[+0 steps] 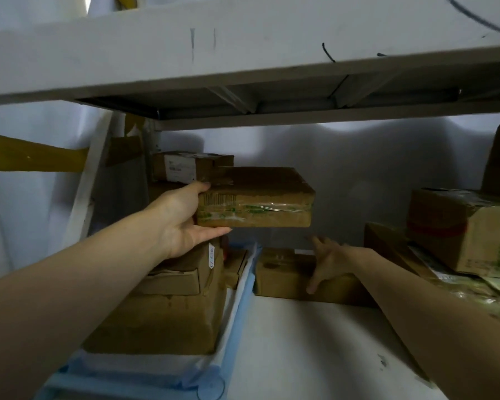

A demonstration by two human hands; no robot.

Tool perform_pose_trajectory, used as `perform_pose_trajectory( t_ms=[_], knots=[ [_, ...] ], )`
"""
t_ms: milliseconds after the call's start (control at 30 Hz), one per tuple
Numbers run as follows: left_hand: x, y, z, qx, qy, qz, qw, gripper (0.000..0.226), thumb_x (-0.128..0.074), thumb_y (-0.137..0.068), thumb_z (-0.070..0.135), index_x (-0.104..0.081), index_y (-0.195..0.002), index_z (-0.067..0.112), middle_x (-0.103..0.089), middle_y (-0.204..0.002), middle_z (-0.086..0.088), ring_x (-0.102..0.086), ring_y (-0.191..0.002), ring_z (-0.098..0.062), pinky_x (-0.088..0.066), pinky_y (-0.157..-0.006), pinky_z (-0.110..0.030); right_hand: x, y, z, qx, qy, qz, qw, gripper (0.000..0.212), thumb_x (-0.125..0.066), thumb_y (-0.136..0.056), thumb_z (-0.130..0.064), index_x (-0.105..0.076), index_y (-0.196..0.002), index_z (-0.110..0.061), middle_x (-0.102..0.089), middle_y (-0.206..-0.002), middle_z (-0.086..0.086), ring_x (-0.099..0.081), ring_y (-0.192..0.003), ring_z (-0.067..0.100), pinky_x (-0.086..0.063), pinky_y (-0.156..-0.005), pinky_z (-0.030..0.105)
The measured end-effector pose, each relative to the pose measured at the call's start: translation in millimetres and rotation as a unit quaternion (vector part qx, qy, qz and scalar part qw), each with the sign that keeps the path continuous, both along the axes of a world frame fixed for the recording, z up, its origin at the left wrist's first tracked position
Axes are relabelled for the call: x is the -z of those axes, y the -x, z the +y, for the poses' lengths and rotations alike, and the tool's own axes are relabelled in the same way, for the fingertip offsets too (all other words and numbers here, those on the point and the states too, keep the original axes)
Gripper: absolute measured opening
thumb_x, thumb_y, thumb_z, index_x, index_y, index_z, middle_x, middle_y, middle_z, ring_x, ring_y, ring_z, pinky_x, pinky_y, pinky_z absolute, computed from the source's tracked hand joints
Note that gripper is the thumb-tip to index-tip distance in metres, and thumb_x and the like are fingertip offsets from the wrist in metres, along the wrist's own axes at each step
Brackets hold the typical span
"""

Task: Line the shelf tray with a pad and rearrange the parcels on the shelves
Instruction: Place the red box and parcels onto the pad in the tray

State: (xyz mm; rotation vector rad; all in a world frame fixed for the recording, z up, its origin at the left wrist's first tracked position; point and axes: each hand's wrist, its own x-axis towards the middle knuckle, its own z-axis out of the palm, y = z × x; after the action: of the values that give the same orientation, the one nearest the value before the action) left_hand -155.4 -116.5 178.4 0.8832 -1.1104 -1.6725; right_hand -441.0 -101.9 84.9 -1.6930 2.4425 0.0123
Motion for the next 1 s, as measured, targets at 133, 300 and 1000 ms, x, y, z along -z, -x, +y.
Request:
perform_pose_trajectory(
  t_ms=[133, 300, 1000],
  knots=[
    [1, 3, -3, 0.006, -0.002, -0.005, 1.0, 0.029, -0.058, -0.098, 0.027, -0.059, -0.123, 0.014, -0.068, -0.118, -0.021, -0.066, -0.109, -0.039, -0.054, -0.088, -0.053, -6, 6, -10, -0.012, -0.043, -0.005, 0.999, 0.139, -0.086, -0.061, -0.062, 0.005, -0.161, -0.029, -0.003, -0.169, 0.007, -0.01, -0.153, 0.037, -0.02, -0.121, 0.051],
    [1, 4, -6, 0.015, 0.001, -0.016, 1.0, 0.027, -0.058, -0.098, 0.028, -0.06, -0.121, 0.013, -0.07, -0.113, -0.022, -0.068, -0.105, -0.039, -0.057, -0.083, -0.052, -2, 14, -18, -0.011, -0.078, -0.036, 0.996, 0.137, -0.087, -0.061, -0.062, 0.003, -0.16, -0.032, -0.008, -0.169, 0.004, -0.014, -0.153, 0.035, -0.026, -0.12, 0.048],
    [-8, -43, 9, 0.005, 0.009, -0.013, 1.0, 0.029, -0.056, -0.099, 0.028, -0.058, -0.123, 0.012, -0.07, -0.112, -0.023, -0.07, -0.099, -0.039, -0.06, -0.062, -0.051, -25, -2, 17, -0.069, -0.033, 0.051, 0.996, 0.118, -0.084, -0.063, -0.059, -0.013, -0.156, -0.042, -0.025, -0.159, 0.002, -0.022, -0.148, 0.032, -0.022, -0.119, 0.052]
  ],
)
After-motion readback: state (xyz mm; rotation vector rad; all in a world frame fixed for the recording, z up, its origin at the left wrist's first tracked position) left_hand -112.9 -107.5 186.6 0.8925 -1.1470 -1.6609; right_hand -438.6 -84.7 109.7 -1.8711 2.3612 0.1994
